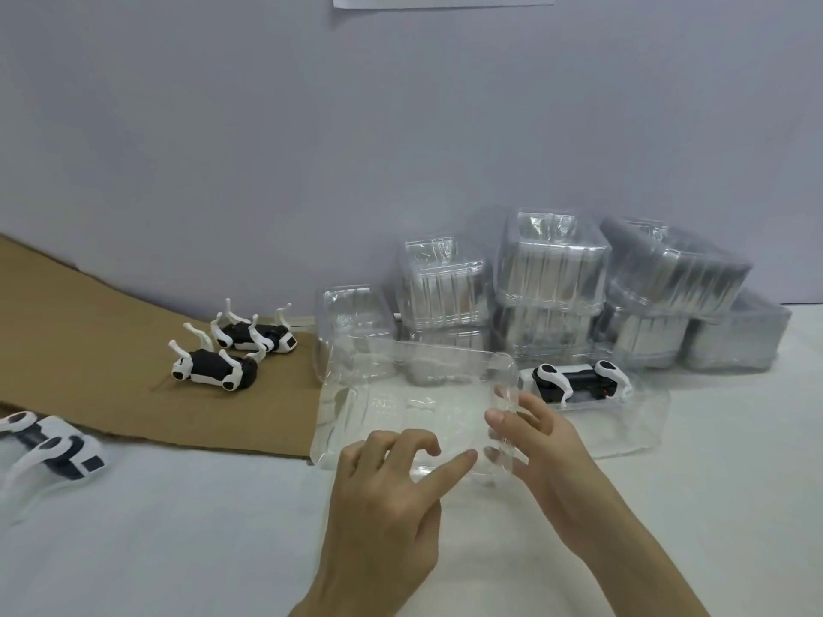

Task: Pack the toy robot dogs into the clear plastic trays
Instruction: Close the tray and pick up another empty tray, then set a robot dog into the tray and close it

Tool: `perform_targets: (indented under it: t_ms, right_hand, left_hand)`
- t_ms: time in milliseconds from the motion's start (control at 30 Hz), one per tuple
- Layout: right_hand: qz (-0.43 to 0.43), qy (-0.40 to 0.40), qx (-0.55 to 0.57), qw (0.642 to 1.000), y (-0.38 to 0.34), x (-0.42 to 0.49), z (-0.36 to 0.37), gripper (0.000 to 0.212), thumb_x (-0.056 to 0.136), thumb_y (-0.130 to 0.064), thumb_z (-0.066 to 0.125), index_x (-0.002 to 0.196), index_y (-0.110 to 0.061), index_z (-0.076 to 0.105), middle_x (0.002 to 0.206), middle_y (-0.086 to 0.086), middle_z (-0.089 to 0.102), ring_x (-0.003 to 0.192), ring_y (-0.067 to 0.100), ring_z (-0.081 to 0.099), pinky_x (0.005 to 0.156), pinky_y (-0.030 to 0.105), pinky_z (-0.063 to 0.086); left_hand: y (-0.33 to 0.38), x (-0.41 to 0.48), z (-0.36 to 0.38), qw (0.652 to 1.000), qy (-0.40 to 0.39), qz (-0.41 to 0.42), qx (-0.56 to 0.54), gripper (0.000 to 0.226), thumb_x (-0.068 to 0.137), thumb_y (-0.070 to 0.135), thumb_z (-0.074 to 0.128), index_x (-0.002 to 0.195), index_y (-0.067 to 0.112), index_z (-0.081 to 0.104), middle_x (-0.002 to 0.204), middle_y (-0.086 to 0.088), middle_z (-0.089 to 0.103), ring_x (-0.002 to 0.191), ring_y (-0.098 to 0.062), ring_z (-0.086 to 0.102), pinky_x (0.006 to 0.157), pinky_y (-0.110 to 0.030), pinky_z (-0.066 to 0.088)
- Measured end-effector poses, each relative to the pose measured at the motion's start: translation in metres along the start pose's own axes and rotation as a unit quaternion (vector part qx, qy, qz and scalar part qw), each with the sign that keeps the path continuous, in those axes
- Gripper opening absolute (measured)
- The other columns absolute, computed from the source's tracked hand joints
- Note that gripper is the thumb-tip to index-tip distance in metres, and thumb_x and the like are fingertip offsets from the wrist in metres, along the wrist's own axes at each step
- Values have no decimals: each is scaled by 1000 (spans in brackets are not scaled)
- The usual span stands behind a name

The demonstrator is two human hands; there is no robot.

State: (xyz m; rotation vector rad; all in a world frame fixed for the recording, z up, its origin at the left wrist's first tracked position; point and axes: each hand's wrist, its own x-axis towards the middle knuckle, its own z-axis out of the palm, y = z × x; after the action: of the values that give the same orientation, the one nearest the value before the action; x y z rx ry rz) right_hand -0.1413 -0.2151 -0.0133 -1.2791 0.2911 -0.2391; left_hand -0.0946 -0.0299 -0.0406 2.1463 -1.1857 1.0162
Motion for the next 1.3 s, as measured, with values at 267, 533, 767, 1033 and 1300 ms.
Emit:
perform_targets:
  t_ms: [267,533,767,1033,1300]
  right_hand:
    - [169,-16,-46,984,-1,1,-5,68,56,-62,86,99,-16,60,78,3,54,55,15,49,46,27,38]
    - [143,42,-255,955,5,-2,4,74,84,-68,59,146,-32,40,94,-5,67,57,9,69,51,21,49]
    - [36,78,-397,914,9,-4,1,70,76,-86,40,127,-40,56,92,-13,65,77,14,70,81,37,52]
    - [-72,168,-338,923,5,-7,10,35,80,-73,50,92,-43,63,86,-23,67,68,7,67,78,39,53]
    - [-207,187,-221,935,2,-8,10,22,93,-15,61,82,-32,68,70,-3,66,55,11,58,55,17,45]
  left_hand:
    - [-8,5,-13,950,30,-301,-82,37,90,33,64,127,31,62,135,5,49,128,-13,45,103,-35,33]
    - [-41,19,-14,696,-10,-590,-409,29,101,29,54,128,38,47,120,14,58,110,-2,56,96,-37,44]
    - [-143,35,-1,795,121,-572,-162,44,93,7,60,134,7,46,136,-10,49,108,-25,57,90,-36,45]
    - [-231,21,22,790,118,-597,-72,27,96,13,59,73,-1,57,92,-28,65,83,-42,66,74,-48,50]
    - [-146,34,-2,784,191,-526,-270,23,104,21,52,94,11,71,68,2,62,59,-1,54,67,-24,45]
